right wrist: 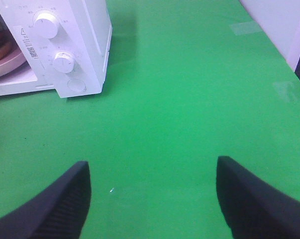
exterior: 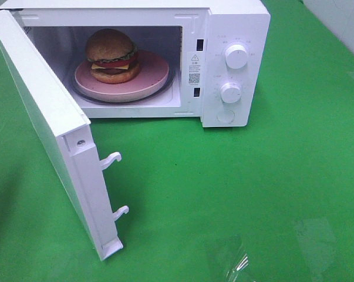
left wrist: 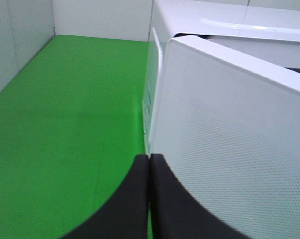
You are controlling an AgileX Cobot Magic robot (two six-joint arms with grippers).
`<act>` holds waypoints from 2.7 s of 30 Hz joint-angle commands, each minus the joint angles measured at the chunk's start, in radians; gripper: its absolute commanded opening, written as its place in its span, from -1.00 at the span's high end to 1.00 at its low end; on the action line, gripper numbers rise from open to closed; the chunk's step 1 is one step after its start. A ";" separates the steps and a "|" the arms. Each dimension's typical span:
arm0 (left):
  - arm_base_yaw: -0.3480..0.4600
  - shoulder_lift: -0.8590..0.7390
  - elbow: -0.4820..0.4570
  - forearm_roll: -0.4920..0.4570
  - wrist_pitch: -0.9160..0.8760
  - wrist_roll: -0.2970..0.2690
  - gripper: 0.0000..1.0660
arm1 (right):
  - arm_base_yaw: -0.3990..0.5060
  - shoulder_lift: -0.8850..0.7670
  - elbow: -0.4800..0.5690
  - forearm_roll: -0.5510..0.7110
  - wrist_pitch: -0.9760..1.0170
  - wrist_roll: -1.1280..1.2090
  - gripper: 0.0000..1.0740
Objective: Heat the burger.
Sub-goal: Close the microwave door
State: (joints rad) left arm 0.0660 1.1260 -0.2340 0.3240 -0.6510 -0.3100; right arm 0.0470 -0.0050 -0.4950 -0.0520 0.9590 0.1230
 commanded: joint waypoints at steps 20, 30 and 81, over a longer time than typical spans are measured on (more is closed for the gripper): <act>-0.185 0.316 -0.133 0.078 -0.100 -0.025 1.00 | -0.009 -0.025 0.001 0.007 -0.002 0.001 -0.26; -0.332 0.419 -0.182 -0.043 -0.103 0.012 1.00 | -0.009 -0.025 0.001 0.007 -0.002 0.001 -0.26; -0.725 0.928 -0.959 -0.466 0.123 0.262 1.00 | -0.009 -0.025 0.001 0.007 -0.003 0.002 -0.26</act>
State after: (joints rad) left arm -0.6800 2.0350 -1.1410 -0.0910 -0.4600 -0.0530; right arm 0.0470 -0.0050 -0.4950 -0.0520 0.9590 0.1230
